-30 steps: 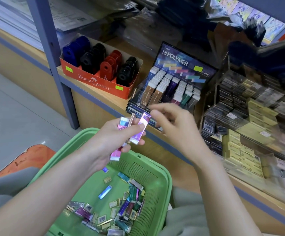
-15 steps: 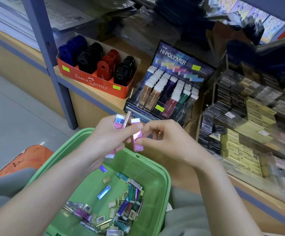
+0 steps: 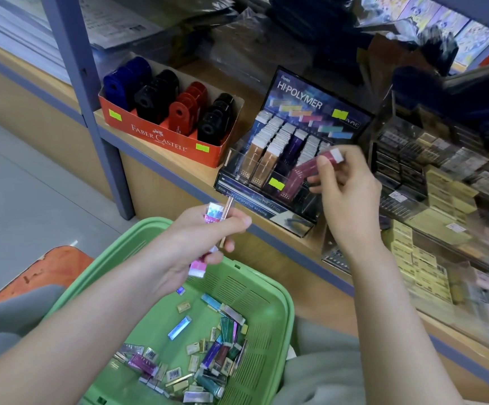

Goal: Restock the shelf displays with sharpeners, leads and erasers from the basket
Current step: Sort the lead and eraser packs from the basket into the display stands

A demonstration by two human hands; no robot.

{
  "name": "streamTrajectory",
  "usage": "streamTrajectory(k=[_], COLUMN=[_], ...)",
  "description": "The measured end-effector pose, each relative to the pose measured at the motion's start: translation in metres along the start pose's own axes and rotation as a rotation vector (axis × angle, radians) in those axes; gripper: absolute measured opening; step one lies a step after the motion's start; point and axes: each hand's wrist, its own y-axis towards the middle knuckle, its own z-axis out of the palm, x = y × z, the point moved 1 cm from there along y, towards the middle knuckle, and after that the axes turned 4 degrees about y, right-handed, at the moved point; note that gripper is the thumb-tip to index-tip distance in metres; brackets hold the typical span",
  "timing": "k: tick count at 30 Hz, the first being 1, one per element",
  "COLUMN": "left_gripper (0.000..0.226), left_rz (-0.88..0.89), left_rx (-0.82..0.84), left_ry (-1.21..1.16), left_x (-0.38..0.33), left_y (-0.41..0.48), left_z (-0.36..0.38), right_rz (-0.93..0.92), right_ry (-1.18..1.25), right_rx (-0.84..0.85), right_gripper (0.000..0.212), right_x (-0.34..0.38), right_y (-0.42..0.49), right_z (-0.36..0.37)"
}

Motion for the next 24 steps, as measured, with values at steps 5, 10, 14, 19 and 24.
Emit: streamTrajectory(k=[5, 10, 14, 19, 24], left_gripper=[0.007, 0.007, 0.012, 0.007, 0.021], left_rz=[-0.011, -0.015, -0.065, -0.083, -0.039], left_rx=[0.001, 0.006, -0.019, -0.037, 0.003], left_ry=[0.008, -0.001, -0.093, -0.285, -0.204], left_x=[-0.002, -0.002, 0.0, 0.003, -0.001], left_y=[0.001, -0.001, 0.004, 0.009, 0.001], left_z=[0.002, 0.002, 0.004, 0.0, 0.002], right_rz=[-0.1, -0.044, -0.075, -0.108, -0.105], right_ry=[-0.2, -0.147, -0.171, -0.218, -0.232], right_rx=[0.058, 0.09, 0.112, 0.088, 0.004], right_gripper=[0.009, 0.02, 0.02, 0.018, 0.02], right_x=[-0.005, 0.001, 0.001, -0.005, -0.002], right_y=[0.006, 0.008, 0.006, 0.006, 0.001], right_z=[-0.002, -0.007, -0.003, 0.005, 0.009])
